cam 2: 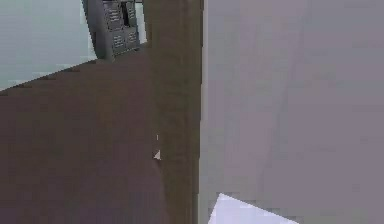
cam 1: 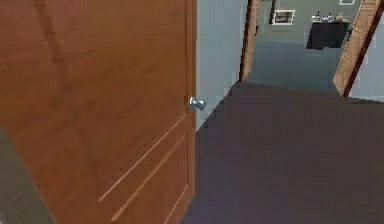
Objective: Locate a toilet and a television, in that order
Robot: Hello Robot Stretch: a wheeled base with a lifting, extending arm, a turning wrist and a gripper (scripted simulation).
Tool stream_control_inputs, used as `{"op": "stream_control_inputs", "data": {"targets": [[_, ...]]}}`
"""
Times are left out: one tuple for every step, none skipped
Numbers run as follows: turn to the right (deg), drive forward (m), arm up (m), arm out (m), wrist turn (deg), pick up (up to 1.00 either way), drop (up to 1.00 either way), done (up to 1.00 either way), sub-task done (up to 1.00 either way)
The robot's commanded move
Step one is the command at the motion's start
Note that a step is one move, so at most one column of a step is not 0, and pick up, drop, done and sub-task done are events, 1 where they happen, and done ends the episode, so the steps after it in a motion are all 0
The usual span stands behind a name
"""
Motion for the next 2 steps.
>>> {"op": "stream_control_inputs", "data": {"targets": [[24.0,0.0,0.0,0.0,0.0,0.0,0.0,0.0,0.0],[0.0,1.0,0.0,0.0,0.0,0.0,0.0,0.0,0.0]]}}
